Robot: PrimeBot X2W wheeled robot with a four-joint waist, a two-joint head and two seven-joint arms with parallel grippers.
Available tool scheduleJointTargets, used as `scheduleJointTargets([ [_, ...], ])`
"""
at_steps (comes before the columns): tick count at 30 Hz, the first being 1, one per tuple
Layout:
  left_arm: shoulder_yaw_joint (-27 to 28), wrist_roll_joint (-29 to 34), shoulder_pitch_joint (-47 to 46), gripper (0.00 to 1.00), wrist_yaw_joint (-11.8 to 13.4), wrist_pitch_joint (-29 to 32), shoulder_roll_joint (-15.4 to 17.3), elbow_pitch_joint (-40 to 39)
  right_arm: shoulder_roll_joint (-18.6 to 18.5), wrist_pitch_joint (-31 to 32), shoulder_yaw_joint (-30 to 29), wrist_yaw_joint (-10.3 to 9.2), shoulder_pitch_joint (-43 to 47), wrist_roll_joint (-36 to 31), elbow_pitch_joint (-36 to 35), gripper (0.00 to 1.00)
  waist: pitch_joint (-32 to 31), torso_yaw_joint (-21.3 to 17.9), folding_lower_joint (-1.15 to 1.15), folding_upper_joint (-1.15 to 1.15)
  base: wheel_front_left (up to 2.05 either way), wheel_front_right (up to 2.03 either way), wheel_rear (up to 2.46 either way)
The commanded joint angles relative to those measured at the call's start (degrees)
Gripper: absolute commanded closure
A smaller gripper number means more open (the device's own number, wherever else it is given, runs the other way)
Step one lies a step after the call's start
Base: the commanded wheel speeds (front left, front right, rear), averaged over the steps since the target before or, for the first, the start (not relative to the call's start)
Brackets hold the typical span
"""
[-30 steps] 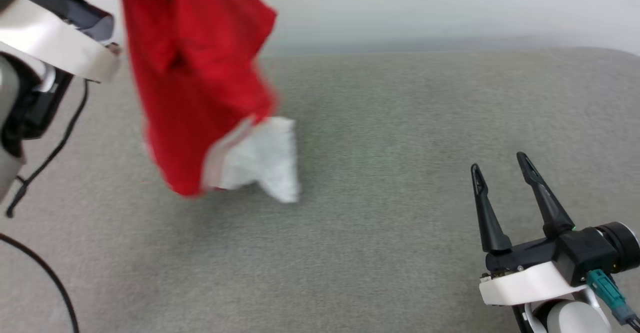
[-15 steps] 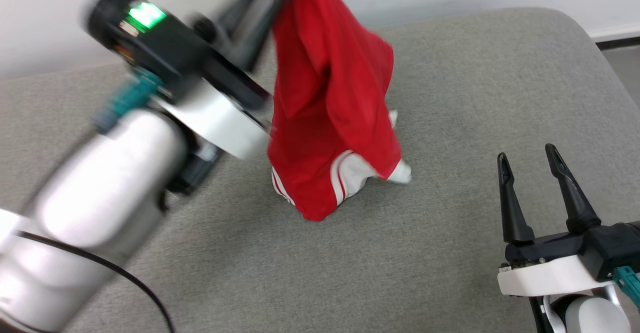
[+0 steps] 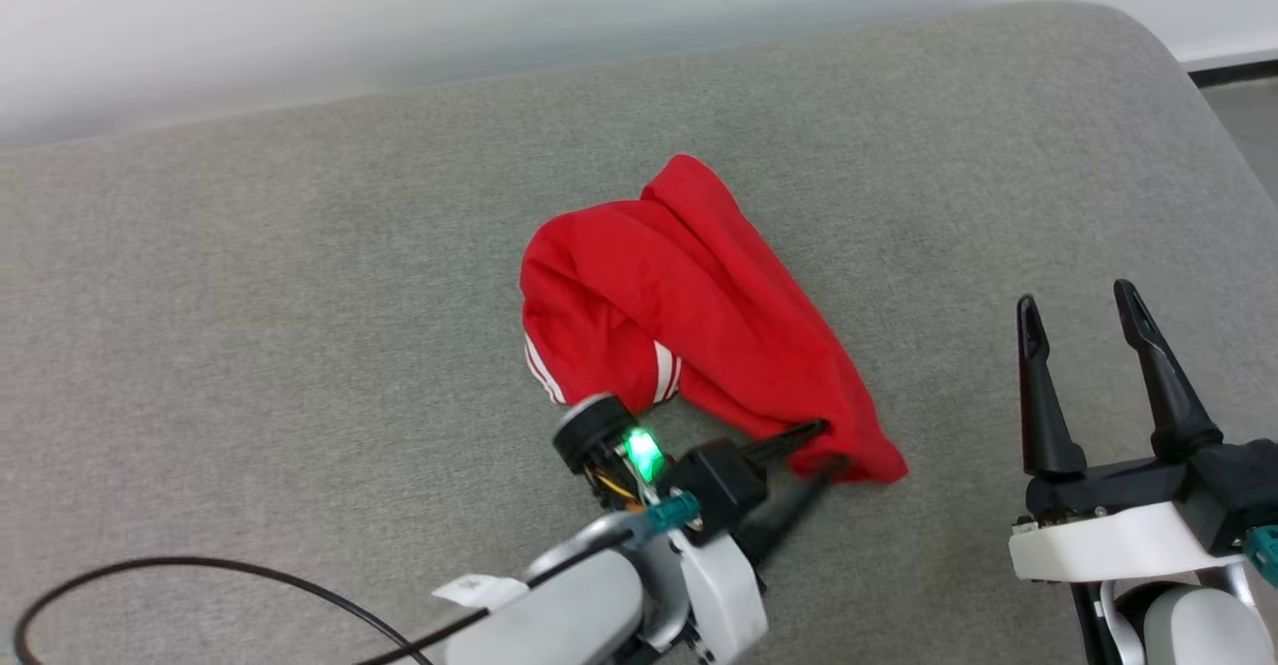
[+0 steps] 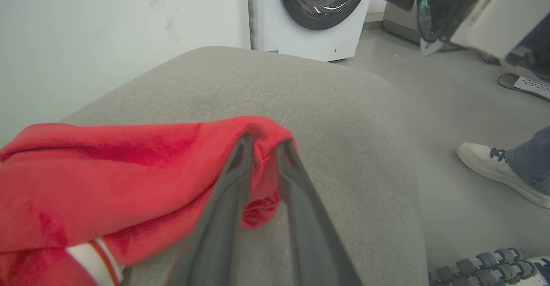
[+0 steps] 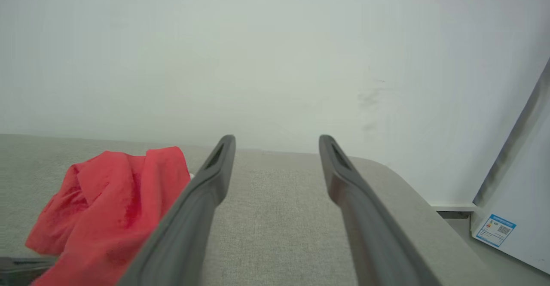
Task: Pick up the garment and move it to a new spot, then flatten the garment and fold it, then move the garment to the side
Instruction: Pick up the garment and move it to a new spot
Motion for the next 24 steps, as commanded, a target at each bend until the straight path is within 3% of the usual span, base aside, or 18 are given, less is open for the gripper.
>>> scheduleJointTargets([
  [1,0.1,0.4,1.1,0.00,-0.5,-0.1,-1.2,0.6,0.2,-0.1,0.1,-0.04,-0.2,-0.3,0.1,0.00,-0.5,0.7,0.00,0.00,0.00,0.00,0.00],
  [8,9.2,2.7,4.4,0.00,0.4,-0.1,-1.3,-1.4,0.2,-0.1,0.3,-0.04,1.3,-0.8,0.7,0.00,-3.7,4.3,0.00,0.00,0.00,0.00,0.00],
  [19,34.9,6.0,13.6,0.00,7.0,-0.2,6.4,-8.4,0.1,-0.1,0.3,-0.04,3.3,-1.9,0.4,0.00,-8.0,9.8,0.00,0.00,0.00,0.00,0.00],
  [24,43.6,7.8,23.5,0.00,7.9,-0.1,7.0,-12.9,0.1,-0.1,0.3,-0.04,4.3,-1.3,-0.2,0.00,-8.8,11.1,0.00,0.00,0.00,0.00,0.00],
])
